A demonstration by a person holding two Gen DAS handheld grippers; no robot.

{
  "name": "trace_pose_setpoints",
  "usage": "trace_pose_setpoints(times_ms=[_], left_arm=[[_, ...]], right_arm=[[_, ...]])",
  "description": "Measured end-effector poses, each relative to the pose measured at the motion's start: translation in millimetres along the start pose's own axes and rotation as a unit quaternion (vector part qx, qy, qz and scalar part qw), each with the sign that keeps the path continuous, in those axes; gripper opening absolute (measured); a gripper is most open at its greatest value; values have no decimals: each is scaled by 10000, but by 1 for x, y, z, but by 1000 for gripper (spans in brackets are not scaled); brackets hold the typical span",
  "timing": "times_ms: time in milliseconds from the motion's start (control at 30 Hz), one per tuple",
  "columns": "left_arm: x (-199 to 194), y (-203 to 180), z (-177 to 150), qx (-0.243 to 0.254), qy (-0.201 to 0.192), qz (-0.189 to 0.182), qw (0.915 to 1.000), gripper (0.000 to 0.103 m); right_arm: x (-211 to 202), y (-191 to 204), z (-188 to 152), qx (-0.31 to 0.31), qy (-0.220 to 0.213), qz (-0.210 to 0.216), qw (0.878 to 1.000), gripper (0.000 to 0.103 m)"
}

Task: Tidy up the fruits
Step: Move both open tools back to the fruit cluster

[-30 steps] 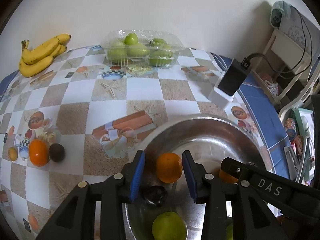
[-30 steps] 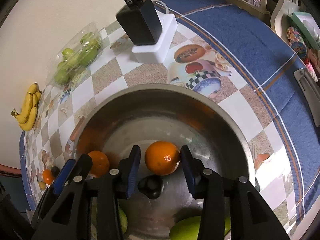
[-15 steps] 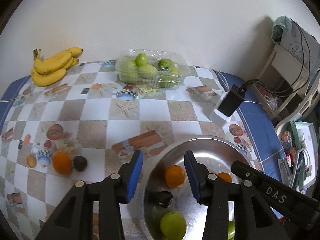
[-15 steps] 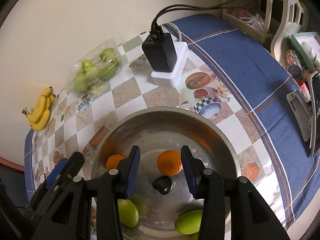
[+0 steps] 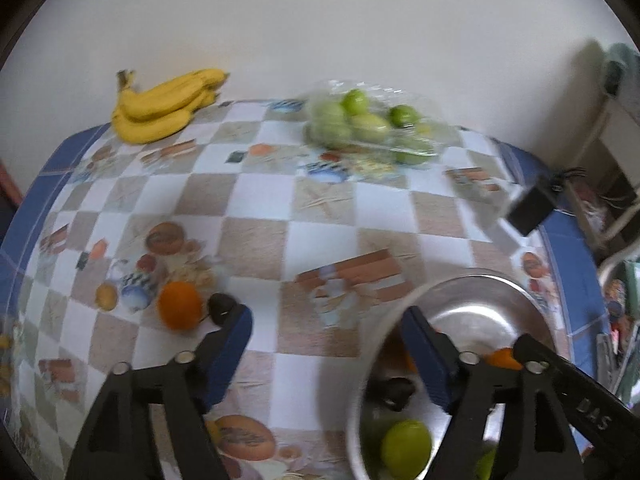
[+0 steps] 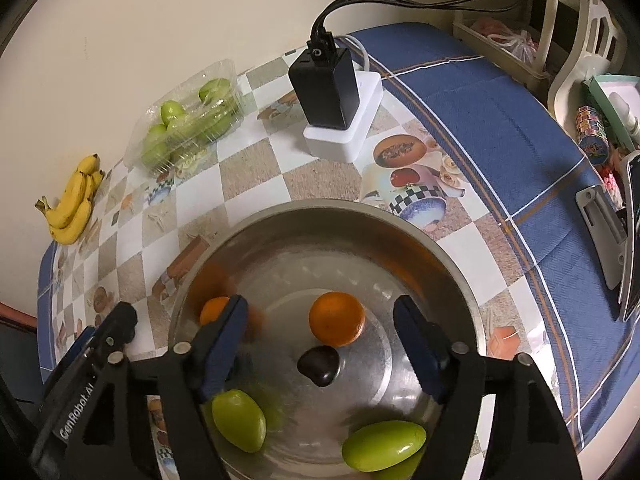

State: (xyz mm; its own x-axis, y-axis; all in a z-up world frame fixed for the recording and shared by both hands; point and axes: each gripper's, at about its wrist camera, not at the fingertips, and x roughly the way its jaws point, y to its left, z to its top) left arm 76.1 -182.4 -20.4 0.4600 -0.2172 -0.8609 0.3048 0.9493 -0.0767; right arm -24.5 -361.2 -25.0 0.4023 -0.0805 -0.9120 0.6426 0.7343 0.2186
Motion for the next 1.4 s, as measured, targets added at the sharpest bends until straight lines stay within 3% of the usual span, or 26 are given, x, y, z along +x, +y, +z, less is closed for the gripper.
trace_pose_setpoints(times_ms=[67,167,400,467,1400], left_arm=[[4,8,-1,-87,41,162,9998,91],[7,15,-1,-147,75,265,9995,98],[8,29,-1,-195,28,453,9988,103],[8,31,-1,-177,0,521,9985,103],[-11,69,4,65,0,853,9963,103]], right_arm=[[2,0,-1,-23,12,-28,10000,78],[5,1,-2,-53,11,-63,10000,89],[11,2,-4,-104,42,-129,9999,91],[11,3,-5,-141,25,-186,9997,103],[3,32,-14,-595,-75,-190,9980,103]])
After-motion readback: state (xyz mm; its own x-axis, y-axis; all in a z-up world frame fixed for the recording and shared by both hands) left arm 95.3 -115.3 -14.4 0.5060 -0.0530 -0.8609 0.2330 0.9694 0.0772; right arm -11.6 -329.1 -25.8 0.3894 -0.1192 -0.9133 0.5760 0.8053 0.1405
